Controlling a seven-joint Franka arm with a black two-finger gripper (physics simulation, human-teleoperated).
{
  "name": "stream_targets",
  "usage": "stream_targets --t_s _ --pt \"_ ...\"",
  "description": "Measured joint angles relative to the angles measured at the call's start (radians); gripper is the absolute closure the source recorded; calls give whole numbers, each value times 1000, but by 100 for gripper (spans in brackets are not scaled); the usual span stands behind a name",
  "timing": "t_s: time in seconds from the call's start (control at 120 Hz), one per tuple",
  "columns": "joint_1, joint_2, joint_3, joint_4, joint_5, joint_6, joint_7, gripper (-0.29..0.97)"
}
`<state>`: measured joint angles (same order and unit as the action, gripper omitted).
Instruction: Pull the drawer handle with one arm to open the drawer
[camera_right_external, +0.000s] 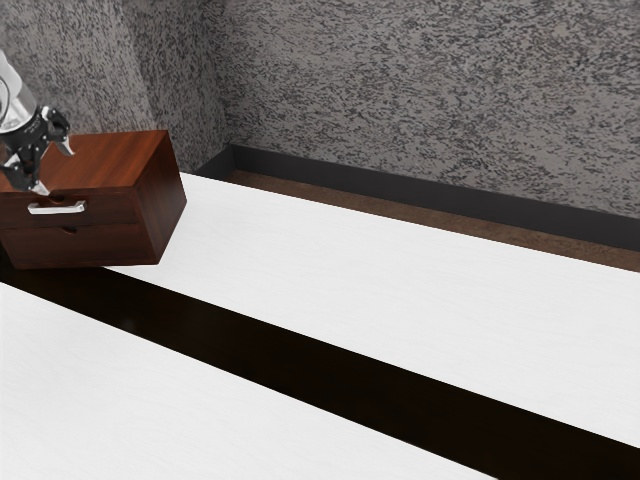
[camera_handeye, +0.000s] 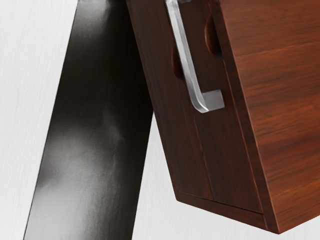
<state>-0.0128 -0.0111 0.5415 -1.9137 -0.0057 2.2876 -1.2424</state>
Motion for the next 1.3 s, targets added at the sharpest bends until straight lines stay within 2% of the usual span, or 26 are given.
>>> stream_targets --t_s 0.225,0.575,0.958,1.125,1.208,1.3 --pt "77 106 -3 23 -75 89 -55 0" --pt "146 238 -7 105 -184 125 -102 1" --pt "181 338 -15 154 -219 130 -110 1" --pt "193 363 -19 162 -231 145 -106 7" --pt "246 375 -69 179 -234 151 -104 10" --pt "266 382 -88 191 -235 155 -96 13"
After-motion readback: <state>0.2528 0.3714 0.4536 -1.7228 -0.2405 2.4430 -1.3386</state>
